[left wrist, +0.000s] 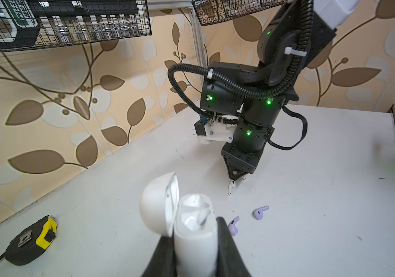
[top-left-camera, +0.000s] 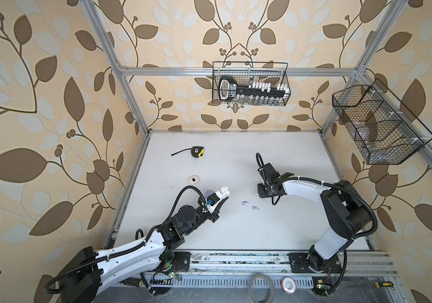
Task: Insert wireless bluetooth earbuds into charging case
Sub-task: Pick up the wireless bluetooth earbud from the center of the table, then insert the wireless bluetooth earbud into the charging case.
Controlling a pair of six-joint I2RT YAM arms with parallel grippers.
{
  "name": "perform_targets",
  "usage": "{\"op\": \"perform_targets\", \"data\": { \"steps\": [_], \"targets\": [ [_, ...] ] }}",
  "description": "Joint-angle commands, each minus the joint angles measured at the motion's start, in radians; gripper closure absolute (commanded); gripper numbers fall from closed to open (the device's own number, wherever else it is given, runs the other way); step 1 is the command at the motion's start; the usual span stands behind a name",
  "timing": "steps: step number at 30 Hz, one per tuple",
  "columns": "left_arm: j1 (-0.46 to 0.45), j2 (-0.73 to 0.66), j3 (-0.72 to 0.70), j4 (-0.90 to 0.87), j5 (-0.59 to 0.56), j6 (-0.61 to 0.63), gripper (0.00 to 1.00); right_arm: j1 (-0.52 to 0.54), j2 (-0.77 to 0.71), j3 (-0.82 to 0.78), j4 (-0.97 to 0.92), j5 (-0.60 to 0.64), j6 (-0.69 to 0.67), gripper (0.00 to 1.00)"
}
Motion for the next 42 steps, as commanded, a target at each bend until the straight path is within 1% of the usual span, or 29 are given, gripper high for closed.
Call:
{"op": "perform_targets", "data": {
  "steps": [1, 5, 8, 13, 16, 19, 22, 25, 27, 29, 34, 37, 42],
  "targets": [
    [-0.007, -0.016, 0.034, 0.044, 0.006, 0.016, 1.00, 0.007, 0.016, 0.014, -0.037, 0.018, 0.001, 0.85],
    [-0.007, -0.003, 0.037, 0.054, 0.022, 0.010, 1.00, 0.007, -0.007, 0.011, -0.036, 0.026, 0.003, 0.87],
    [-0.007, -0.003, 0.032, 0.063, 0.040, 0.005, 1.00, 0.007, -0.074, -0.012, -0.028, 0.031, 0.016, 0.90],
    [-0.007, 0.000, -0.003, 0.139, 0.068, -0.001, 1.00, 0.011, -0.281, -0.080, -0.013, 0.080, 0.056, 0.91],
    [-0.007, 0.009, -0.022, 0.195, 0.080, -0.011, 1.00, 0.025, -0.436, -0.084, -0.055, 0.123, 0.090, 0.93],
    [-0.007, 0.030, -0.030, 0.241, 0.105, -0.030, 1.00, 0.096, -0.609, -0.072, -0.098, 0.187, 0.132, 0.93],
    [-0.007, 0.042, -0.035, 0.272, 0.132, -0.048, 1.00, 0.201, -0.764, -0.075, -0.107, 0.250, 0.215, 0.93],
    [-0.007, 0.040, -0.046, 0.302, 0.144, -0.052, 1.00, 0.348, -0.888, -0.117, -0.051, 0.356, 0.311, 0.92],
    [-0.007, 0.028, -0.048, 0.307, 0.152, -0.062, 1.00, 0.444, -0.949, -0.180, 0.058, 0.406, 0.347, 0.92],
    [-0.007, 0.015, -0.046, 0.303, 0.174, -0.066, 1.00, 0.522, -0.965, -0.207, 0.155, 0.456, 0.339, 0.91],
    [-0.007, -0.021, -0.051, 0.283, 0.158, -0.058, 1.00, 0.657, -0.914, -0.142, 0.219, 0.617, 0.260, 0.92],
    [-0.007, -0.036, -0.048, 0.265, 0.154, -0.050, 1.00, 0.698, -0.911, -0.171, 0.326, 0.635, 0.219, 0.92],
    [-0.007, -0.027, -0.049, 0.285, 0.165, -0.063, 1.00, 0.730, -0.881, -0.157, 0.377, 0.654, 0.192, 0.92]
  ]
}}
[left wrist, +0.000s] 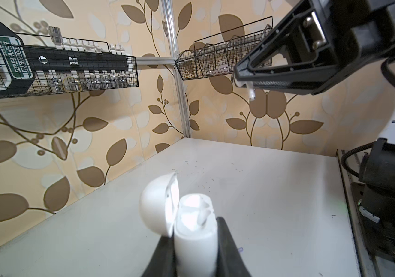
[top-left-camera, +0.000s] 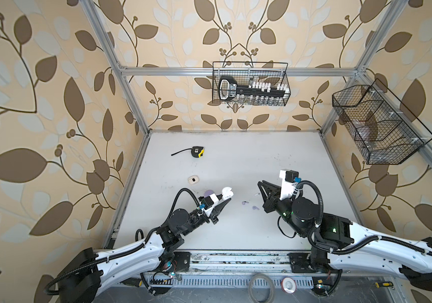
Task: Insert wireless bluetooth earbuds into charging case
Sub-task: Insert the wireless bluetooth earbud into the charging case.
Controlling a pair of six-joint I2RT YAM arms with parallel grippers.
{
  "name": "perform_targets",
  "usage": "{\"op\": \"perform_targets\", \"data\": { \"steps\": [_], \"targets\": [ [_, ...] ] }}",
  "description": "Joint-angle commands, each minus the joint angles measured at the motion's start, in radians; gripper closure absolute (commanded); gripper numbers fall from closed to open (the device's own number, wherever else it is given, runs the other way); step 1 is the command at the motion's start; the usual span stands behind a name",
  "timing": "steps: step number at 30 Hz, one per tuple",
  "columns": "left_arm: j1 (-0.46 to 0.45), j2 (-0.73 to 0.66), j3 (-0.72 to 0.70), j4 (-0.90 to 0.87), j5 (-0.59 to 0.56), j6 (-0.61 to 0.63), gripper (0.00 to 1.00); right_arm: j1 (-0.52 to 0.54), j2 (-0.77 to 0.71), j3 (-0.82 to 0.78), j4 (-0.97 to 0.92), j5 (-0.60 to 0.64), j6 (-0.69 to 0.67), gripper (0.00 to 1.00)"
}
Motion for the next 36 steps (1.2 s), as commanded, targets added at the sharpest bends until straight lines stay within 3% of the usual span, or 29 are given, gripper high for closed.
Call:
{"op": "perform_targets", "data": {
  "steps": [1, 22, 36],
  "targets": [
    [-0.007, 0.002, -0.005, 0.071, 0.029, -0.010, 1.00, 0.021, 0.021, 0.020, 0.084, 0.059, -0.038, 0.92],
    [-0.007, -0.033, -0.067, 0.184, 0.124, 0.009, 1.00, 0.183, 0.145, -0.030, 0.460, 0.095, -0.102, 0.95],
    [-0.007, -0.044, -0.068, 0.192, 0.151, 0.006, 1.00, 0.235, 0.311, -0.051, 0.563, 0.106, -0.096, 0.95]
  ]
}}
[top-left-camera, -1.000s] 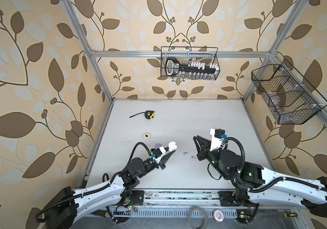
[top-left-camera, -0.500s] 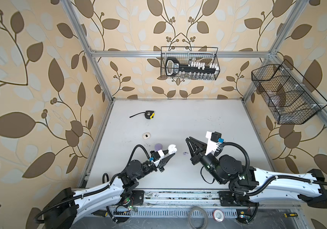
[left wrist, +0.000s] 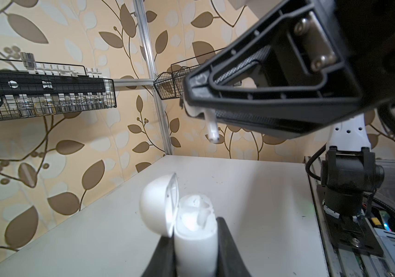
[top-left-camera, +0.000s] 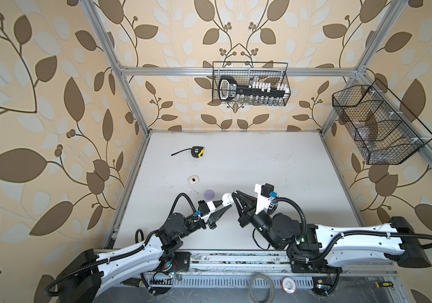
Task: Insert wireless bluetooth earbuds into charging case
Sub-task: Insert the wireless bluetooth earbud into the charging case.
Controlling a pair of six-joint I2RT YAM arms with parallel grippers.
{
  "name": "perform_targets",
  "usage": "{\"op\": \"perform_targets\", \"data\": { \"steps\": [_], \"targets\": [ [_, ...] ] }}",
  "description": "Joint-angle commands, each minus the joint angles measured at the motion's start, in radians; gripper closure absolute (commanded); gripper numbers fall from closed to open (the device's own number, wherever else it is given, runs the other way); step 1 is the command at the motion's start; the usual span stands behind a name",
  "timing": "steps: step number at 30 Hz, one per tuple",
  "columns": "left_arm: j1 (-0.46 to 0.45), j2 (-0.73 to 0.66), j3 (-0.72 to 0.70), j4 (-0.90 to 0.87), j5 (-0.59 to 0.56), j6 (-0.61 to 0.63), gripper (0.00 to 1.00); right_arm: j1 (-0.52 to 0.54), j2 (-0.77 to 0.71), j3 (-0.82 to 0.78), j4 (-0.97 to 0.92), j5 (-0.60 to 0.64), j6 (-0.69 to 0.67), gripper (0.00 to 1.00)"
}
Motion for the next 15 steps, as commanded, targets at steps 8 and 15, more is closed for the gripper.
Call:
{"op": "perform_targets", "data": {
  "steps": [8, 15],
  "targets": [
    [-0.007, -0.039, -0.001, 0.043, 0.008, 0.008, 1.00, 0.011, 0.092, 0.002, 0.062, 0.039, 0.010, 0.94],
    [-0.007, -0.036, 0.002, 0.036, 0.003, 0.010, 1.00, 0.010, 0.121, 0.021, 0.061, 0.040, 0.001, 0.94]
  ]
}}
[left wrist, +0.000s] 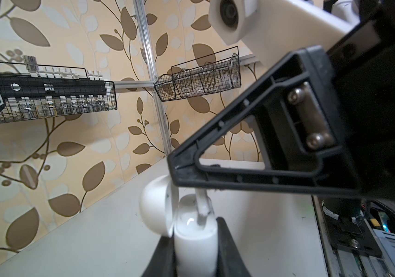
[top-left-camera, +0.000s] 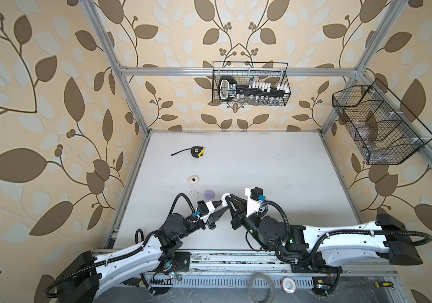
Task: Insert wireless bluetooth earbuds into charging case
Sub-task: Insert the wireless bluetooth earbud into the charging case.
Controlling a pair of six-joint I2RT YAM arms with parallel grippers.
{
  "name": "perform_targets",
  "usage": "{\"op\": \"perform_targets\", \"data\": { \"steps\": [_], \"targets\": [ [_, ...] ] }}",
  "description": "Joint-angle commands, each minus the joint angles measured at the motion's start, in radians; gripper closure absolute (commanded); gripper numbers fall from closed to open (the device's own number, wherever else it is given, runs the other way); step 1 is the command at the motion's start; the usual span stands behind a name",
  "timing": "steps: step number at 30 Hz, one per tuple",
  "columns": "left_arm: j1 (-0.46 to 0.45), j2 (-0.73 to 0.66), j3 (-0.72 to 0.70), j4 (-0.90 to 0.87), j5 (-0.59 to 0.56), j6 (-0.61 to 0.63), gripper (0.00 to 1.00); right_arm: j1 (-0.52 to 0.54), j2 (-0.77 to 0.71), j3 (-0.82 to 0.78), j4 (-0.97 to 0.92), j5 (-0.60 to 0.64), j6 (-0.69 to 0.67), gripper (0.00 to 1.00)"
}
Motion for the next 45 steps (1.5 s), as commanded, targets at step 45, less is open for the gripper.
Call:
{"op": "perform_targets", "data": {
  "steps": [45],
  "targets": [
    [-0.007, -0.018, 0.018, 0.010, -0.041, 0.001, 1.00, 0.022, 0.021, -0.024, 0.031, 0.054, -0.019, 0.69]
  ]
}}
